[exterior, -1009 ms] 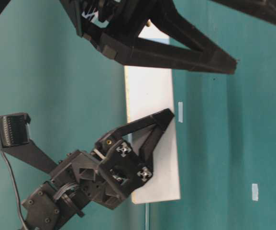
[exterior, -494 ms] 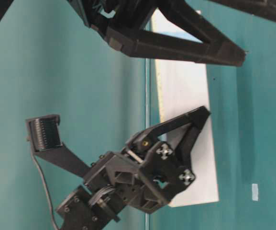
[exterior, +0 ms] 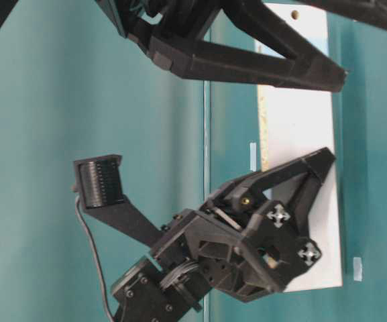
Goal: Move the wooden board into place and insert the rod into its hole.
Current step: 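Slide the board further down and right with the left gripper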
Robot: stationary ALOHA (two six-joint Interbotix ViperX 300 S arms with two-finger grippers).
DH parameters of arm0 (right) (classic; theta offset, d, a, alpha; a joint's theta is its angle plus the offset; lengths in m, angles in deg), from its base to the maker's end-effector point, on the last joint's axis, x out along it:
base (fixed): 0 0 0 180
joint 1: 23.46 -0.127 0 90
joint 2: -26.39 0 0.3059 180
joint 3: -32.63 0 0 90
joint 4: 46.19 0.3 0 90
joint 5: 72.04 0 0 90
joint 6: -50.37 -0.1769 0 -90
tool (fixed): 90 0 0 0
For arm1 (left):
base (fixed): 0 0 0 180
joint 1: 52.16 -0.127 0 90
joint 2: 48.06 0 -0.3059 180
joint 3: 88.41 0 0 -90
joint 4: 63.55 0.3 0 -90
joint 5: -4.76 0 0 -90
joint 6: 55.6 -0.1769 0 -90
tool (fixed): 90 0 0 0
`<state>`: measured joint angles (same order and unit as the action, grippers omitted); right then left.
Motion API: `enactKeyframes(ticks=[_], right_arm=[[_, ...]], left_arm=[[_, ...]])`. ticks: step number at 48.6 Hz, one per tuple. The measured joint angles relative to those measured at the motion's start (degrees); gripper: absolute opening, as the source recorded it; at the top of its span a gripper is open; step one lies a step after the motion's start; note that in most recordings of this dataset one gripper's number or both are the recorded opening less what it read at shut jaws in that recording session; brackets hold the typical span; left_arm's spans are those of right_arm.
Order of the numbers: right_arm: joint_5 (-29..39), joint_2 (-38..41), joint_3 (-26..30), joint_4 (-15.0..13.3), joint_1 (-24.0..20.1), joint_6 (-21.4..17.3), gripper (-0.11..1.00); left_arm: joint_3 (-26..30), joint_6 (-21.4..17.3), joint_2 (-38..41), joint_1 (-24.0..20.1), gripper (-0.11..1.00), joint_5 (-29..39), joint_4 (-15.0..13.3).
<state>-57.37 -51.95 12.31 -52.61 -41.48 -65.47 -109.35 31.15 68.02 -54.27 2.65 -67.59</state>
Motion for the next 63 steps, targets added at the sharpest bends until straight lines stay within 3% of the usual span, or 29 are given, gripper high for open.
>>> enactKeyframes(ticks=[53, 55, 60, 63], right_arm=[[0.0, -0.09, 0.0, -0.09, 0.09, -0.09, 0.85], [0.0, -0.09, 0.0, -0.09, 0.09, 0.0, 0.85], [0.09, -0.09, 0.0, -0.09, 0.0, 0.0, 0.85], [0.0, -0.09, 0.0, -0.09, 0.09, 0.0, 0.85]], left_arm=[[1.49, 1.67, 2.2, 1.49, 0.22, -0.18, 0.0], [1.58, 1.67, 2.29, 1.49, 0.28, -0.18, 0.0], [1.67, 1.67, 2.29, 1.49, 0.58, -0.18, 0.0], [1.67, 1.67, 2.29, 1.49, 0.58, -0.18, 0.0]])
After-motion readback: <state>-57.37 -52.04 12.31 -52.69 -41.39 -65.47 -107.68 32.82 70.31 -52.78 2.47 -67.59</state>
